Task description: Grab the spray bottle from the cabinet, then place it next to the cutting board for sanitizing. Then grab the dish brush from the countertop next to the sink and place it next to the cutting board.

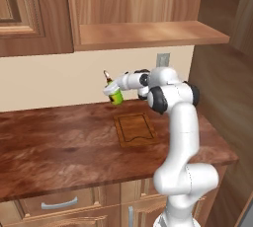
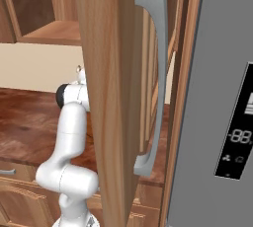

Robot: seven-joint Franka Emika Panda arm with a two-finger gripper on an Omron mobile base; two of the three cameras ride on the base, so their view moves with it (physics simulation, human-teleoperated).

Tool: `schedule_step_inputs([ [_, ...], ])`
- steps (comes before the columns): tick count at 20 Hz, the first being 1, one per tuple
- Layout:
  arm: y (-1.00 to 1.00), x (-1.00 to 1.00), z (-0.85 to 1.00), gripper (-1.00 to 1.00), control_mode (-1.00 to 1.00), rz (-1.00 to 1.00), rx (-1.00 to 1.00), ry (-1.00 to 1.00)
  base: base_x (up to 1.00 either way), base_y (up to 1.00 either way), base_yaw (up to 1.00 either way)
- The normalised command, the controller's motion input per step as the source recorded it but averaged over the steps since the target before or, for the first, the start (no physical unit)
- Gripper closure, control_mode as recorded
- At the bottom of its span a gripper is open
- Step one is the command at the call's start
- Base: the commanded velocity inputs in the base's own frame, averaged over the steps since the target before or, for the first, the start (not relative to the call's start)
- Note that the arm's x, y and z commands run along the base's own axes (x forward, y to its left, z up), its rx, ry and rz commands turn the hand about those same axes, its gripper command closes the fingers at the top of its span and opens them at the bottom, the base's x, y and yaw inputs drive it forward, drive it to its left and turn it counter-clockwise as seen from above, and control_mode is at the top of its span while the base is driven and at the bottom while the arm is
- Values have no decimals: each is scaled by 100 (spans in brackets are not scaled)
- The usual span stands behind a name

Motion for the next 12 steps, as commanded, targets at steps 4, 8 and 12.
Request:
schedule_step_inputs([
  [4, -19, -16, -98, 100, -100, 30, 37, -10, 0, 0, 0],
  [8, -18, -9, -100, 100, -100, 28, 37, -10, 0, 0, 0],
  [12, -4, -1, -99, 100, -100, 29, 13, -20, 0, 0, 0],
])
